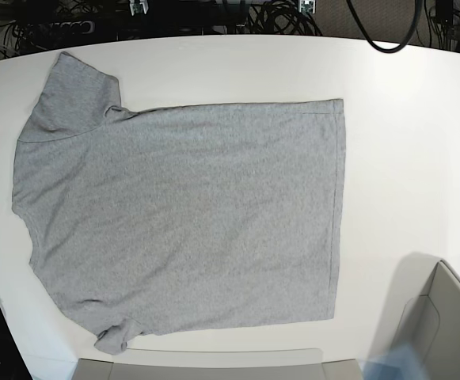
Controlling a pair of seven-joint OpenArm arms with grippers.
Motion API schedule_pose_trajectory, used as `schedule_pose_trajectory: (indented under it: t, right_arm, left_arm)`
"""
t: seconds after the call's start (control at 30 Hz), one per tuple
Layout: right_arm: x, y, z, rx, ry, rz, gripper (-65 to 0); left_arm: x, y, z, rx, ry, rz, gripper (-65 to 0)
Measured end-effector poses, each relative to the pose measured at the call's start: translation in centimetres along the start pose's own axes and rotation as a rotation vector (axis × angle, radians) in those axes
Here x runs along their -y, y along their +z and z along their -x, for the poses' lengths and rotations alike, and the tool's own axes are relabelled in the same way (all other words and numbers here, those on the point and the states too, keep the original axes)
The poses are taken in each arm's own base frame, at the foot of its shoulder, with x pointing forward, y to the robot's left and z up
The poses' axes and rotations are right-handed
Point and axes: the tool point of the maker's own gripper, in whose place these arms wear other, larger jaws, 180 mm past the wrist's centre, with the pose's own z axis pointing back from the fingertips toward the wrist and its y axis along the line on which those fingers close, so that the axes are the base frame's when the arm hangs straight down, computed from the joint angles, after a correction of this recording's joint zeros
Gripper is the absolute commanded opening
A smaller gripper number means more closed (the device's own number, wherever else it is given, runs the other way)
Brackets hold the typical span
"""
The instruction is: Fold the T-shirt properly
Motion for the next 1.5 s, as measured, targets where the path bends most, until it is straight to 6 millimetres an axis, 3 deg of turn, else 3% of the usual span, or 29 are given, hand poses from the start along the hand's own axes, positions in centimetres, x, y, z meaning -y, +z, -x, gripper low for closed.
schedule_pose_trajectory:
  t: [0.13, 0.27, 0.4, 0.5, 0.63, 0.77, 0.9, 1.03, 1.17, 1.27, 1.4, 1.5]
  right_arm:
    - [1.7, 1.3, -1.6, 0.185, -0.077, 0.059, -64.8]
    - [3.6, 3.1, -1.5, 0.301, -0.108, 0.118, -64.8]
    - [2.8, 4.9, -1.0, 0.393, -0.097, 0.107, -64.8]
    - [2.4, 6.6, -1.2, 0.49, -0.095, 0.109, -64.8]
    - [2.4, 7.7, 0.7, 0.469, -0.094, 0.106, -64.9]
    - [1.7, 9.0, 0.5, 0.526, -0.1, 0.083, -64.9]
    - [-0.1, 11.9, -1.6, 0.658, -0.119, 0.036, -64.8]
    - [-1.8, 16.3, -3.8, 0.774, -0.148, -0.007, -64.8]
    - [-3.4, 20.1, -8.1, 0.84, -0.192, -0.065, -64.8]
    - [-3.5, 22.8, -12.1, 0.865, -0.275, -0.093, -64.8]
    - [-2.4, 26.1, -16.3, 0.874, -0.278, -0.142, -64.7]
    - [-1.5, 27.2, -18.5, 0.863, -0.285, -0.144, -64.6]
  left_arm:
    - [-0.2, 1.9, -1.3, 0.189, -0.006, -0.001, -64.9]
    - [-1.4, 5.1, -3.0, 0.427, -0.027, -0.01, -64.8]
    - [-2.7, 8.4, -3.9, 0.605, -0.056, -0.016, -64.8]
    - [-3.0, 8.3, -3.6, 0.587, -0.054, -0.026, -64.7]
    - [-2.8, 8.9, -4.6, 0.645, -0.055, -0.017, -64.7]
    - [-3.3, 11.5, -6.6, 0.776, -0.064, -0.02, -64.7]
    - [-3.6, 15.5, -8.7, 0.911, -0.071, -0.018, -64.6]
    - [-3.5, 18.3, -11.6, 1.03, -0.074, -0.013, -64.6]
    - [-3.6, 20.3, -13.9, 1.125, -0.075, -0.012, -64.6]
    - [-3.6, 21.1, -14.2, 1.139, -0.077, -0.012, -64.6]
    - [-3.5, 22.5, -16.7, 1.231, -0.073, -0.012, -61.8]
    - [-3.5, 22.9, -18.6, 1.252, -0.071, -0.011, -59.6]
